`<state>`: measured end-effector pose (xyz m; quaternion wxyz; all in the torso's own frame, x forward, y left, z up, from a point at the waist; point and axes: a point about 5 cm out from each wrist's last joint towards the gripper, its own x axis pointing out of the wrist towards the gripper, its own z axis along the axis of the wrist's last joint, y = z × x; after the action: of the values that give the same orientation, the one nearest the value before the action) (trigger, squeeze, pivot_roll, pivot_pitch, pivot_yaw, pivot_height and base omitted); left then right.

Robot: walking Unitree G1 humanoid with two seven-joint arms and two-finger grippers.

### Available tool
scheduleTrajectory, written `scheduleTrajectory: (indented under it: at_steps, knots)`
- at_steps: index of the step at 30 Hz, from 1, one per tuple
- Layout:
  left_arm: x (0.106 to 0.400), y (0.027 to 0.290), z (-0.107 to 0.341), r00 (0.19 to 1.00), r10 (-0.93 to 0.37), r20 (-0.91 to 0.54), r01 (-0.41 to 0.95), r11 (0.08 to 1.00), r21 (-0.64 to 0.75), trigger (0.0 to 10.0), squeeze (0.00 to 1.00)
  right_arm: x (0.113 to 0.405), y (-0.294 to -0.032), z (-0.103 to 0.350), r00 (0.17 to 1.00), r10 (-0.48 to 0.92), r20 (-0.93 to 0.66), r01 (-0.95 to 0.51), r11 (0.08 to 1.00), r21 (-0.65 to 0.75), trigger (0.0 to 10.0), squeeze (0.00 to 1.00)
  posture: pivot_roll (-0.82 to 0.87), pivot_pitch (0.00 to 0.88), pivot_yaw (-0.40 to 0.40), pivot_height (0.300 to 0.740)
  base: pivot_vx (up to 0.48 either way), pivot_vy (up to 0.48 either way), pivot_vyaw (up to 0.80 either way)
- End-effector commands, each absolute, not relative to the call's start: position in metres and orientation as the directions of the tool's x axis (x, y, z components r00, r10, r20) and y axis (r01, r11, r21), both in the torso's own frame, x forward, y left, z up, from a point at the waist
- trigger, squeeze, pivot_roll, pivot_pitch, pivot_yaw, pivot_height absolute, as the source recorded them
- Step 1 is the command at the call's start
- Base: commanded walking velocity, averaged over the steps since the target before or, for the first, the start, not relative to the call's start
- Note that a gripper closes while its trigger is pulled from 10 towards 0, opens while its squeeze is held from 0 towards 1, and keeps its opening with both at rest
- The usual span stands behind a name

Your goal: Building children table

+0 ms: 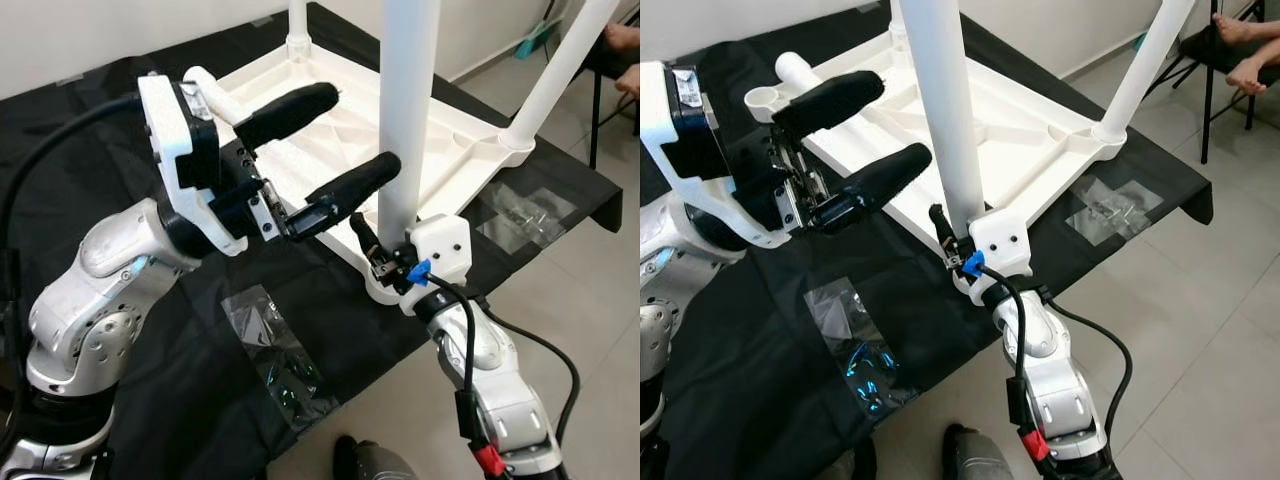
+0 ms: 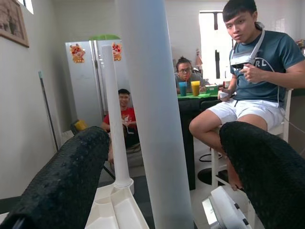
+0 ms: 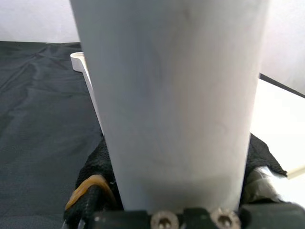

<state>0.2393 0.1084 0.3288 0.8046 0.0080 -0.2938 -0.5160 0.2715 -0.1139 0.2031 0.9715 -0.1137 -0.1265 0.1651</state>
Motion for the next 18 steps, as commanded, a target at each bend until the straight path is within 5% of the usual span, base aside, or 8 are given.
scheduleTrajectory:
  at_steps: [1,18]
  knots:
    - [0.24,0.106,0.33,0.285,-0.837,0.468,0.821,0.465,0.331,10.0,0.0,0.274,-0.116,0.183,0.939,0.326,0.113,-0.291,0.925,-0.244,10.0,0.0,0.0,0.222,-0.02,0.74,0.0,0.0,0.0]
    - [0.272,0.08,0.354,0.316,-0.869,0.38,0.792,0.463,0.398,10.0,0.0,0.276,-0.113,0.182,0.939,0.325,0.114,-0.291,0.926,-0.239,10.0,0.0,0.01,0.221,-0.017,0.74,0.0,0.0,0.0]
